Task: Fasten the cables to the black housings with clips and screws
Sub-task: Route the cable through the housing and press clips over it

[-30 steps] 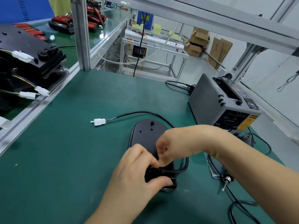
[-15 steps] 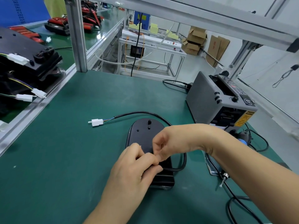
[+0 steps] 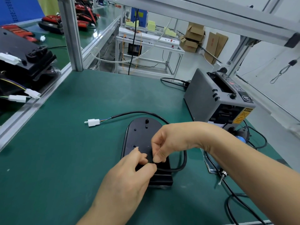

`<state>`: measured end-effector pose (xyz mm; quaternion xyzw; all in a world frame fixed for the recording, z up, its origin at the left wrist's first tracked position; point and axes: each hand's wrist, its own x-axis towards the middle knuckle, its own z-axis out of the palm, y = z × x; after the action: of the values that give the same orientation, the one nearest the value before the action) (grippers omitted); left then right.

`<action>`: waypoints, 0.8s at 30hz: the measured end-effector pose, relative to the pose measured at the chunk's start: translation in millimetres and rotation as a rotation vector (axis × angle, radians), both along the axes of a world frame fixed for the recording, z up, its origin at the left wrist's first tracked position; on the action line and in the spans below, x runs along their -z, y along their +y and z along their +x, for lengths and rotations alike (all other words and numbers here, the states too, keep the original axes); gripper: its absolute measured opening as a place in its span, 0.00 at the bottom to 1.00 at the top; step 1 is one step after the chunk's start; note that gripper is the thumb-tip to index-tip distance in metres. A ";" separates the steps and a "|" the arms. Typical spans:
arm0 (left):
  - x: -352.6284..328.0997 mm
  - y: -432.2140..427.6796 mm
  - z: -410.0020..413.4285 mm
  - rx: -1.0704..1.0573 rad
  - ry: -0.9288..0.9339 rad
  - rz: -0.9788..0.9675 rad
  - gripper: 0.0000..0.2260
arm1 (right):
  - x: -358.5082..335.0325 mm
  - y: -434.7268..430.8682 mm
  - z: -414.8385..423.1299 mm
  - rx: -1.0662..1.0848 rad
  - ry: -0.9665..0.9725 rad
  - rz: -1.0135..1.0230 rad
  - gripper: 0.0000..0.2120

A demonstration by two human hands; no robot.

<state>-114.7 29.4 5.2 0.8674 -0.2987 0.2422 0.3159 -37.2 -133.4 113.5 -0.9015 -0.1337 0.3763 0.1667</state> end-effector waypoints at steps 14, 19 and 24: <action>6.0 -1.7 2.9 -0.012 -0.156 0.044 0.09 | 1.8 -5.1 2.2 0.022 0.053 0.066 0.06; 7.8 -2.3 4.5 -0.018 -0.142 0.002 0.06 | 3.4 -3.8 3.1 0.005 0.031 0.030 0.05; 9.4 -5.9 6.6 -0.025 -0.181 -0.053 0.04 | 5.5 -3.7 1.5 0.023 0.011 0.042 0.06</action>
<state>-108.1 23.5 -4.1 0.8370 -0.3088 0.3311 0.3073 -35.7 -137.1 108.0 -0.8973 -0.1303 0.3764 0.1905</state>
